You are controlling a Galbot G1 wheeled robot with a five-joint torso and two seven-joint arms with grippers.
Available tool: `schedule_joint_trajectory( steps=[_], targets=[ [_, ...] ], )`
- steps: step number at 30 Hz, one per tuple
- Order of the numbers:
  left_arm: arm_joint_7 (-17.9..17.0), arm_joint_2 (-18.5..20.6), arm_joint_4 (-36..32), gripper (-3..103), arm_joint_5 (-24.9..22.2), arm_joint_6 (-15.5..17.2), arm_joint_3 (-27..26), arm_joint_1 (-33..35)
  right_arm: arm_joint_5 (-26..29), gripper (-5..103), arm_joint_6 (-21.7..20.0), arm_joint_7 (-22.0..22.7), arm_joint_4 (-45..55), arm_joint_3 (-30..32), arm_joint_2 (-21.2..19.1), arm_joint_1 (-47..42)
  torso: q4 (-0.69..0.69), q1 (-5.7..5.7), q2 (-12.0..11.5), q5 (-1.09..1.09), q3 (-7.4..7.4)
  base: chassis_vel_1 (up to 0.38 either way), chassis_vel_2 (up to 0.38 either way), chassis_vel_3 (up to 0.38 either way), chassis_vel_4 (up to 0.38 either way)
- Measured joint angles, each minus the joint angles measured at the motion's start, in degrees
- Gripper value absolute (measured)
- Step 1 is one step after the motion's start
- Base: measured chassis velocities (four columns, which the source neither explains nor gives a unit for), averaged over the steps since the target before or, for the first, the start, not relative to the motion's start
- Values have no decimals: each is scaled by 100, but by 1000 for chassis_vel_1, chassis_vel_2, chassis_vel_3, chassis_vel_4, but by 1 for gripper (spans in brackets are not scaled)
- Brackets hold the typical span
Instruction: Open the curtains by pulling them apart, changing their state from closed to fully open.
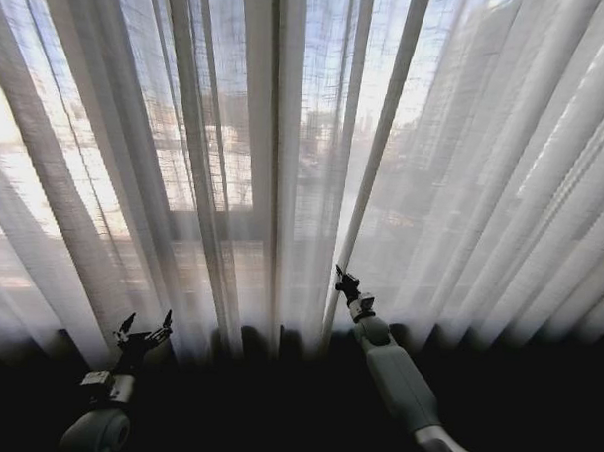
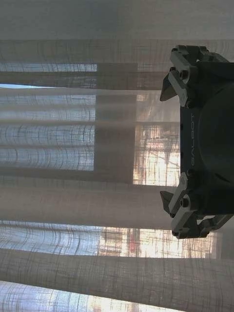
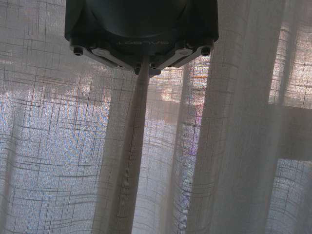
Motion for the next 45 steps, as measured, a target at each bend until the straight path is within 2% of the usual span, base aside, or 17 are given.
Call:
schedule_joint_trajectory(
  steps=[8, 18, 27, 45],
  targets=[
    [0, 0, 0, 100, 0, 0, 0, 0, 28, 0, -6, -40, 11, 23, -55, -24, 1, 0, 0, -1, 0, -50, -68, 64, 60],
    [0, 0, 0, 100, 0, 0, 1, 0, 148, 0, -3, -108, 61, 117, -233, -99, -2, 0, 0, 1, 0, -227, -241, 224, 225],
    [0, 0, 0, 100, 0, 0, 1, 0, 250, 0, 10, -190, 110, 229, -378, -177, 0, 0, 0, 0, 0, -338, -328, 328, 331],
    [0, 0, 0, 100, 0, 0, 1, 0, 292, 0, 7, -211, 217, 264, -385, -258, 0, 0, 0, 0, 0, -360, -360, 353, 359]
  ],
)
